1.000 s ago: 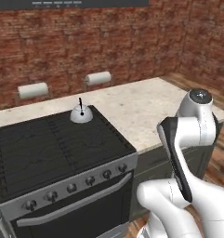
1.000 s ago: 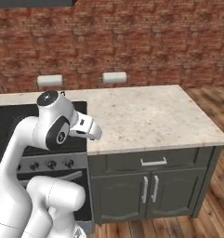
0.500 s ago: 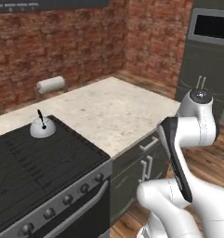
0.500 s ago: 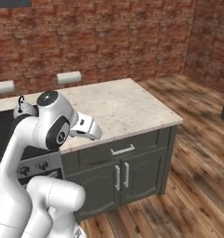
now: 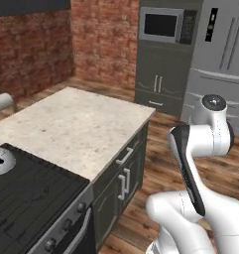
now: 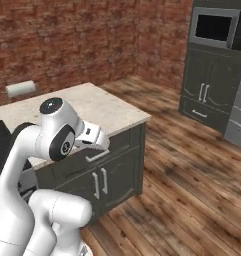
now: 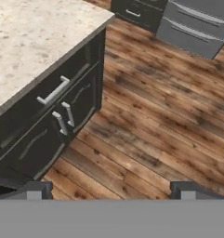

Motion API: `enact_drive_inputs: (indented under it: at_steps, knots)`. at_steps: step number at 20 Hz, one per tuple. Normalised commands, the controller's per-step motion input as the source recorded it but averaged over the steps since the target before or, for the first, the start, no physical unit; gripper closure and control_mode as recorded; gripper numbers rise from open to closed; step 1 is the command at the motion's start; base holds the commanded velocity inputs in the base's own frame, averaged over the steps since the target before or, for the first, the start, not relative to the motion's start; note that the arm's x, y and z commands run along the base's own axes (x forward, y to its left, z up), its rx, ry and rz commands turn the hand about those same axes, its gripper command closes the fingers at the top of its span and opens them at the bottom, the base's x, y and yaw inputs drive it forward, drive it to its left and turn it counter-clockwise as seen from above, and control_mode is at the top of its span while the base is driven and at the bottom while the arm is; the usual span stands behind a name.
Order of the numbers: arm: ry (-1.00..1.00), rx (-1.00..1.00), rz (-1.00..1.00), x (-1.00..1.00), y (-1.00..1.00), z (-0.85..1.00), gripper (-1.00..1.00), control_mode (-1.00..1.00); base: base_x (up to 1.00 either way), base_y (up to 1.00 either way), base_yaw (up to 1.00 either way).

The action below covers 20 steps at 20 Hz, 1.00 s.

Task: Pick the kettle from the cabinet and place it on a stove burner. Then pick the pot from the counter and place it on another stove burner. Finally, turn both burners on.

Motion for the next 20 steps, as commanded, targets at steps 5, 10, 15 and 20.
enact_drive_inputs:
  at_steps: [5,10,15,20]
  knots:
    - [0.00,0.00,0.00,0.00,0.00,0.00,-1.00,1.00,0.00,0.00,-0.49]
    - [0.00,0.00,0.00,0.00,0.00,0.00,-1.00,1.00,0.00,0.00,-0.50]
    - [0.00,0.00,0.00,0.00,0.00,0.00,-1.00,1.00,0.00,0.00,-0.50]
    - [0.00,0.00,0.00,0.00,0.00,0.00,-1.00,1.00,0.10,0.00,-0.51]
